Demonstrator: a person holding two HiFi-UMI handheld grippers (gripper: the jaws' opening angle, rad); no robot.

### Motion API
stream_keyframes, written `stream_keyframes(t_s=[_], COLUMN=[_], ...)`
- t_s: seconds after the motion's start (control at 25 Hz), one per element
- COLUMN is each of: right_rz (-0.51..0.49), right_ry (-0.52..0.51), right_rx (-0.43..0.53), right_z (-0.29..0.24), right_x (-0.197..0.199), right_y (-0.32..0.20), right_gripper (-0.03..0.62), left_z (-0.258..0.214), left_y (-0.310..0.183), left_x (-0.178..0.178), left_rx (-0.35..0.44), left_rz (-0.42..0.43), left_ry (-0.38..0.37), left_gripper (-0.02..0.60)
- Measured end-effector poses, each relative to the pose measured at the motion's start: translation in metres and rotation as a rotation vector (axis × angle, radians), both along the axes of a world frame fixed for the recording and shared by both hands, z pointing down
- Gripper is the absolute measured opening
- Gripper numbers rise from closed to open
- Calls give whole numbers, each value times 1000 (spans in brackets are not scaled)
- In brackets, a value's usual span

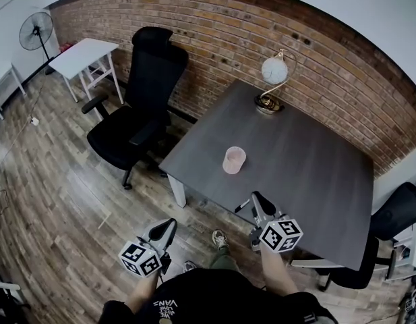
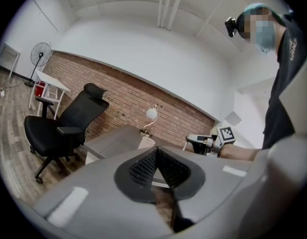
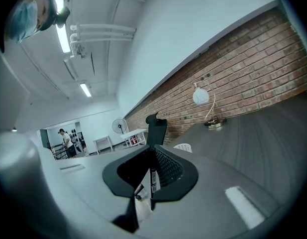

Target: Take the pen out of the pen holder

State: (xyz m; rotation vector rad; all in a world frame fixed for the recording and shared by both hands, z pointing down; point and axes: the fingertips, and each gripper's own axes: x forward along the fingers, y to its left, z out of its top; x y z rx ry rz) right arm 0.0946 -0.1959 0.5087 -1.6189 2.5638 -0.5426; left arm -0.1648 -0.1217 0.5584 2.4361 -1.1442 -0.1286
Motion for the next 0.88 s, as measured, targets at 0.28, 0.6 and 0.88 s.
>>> stream_keyframes(t_s=[0.28,0.6,0.88], right_rz=[2,-34,-68], right_ry=[-35,-51,-55], right_rx=[-44,-117,-180], right_z=[20,46,70], right_x=[-13,-33,-51], right_y=[35,66,90], right_gripper=[28,28,28], left_z=[6,7,10], left_y=[16,22,27], left_x=[-3,-1,-2], left_rx=[-1,-3,-6], left_rz=[27,39,38], left_ry=[-9,-7,2], left_gripper=[52,52,52])
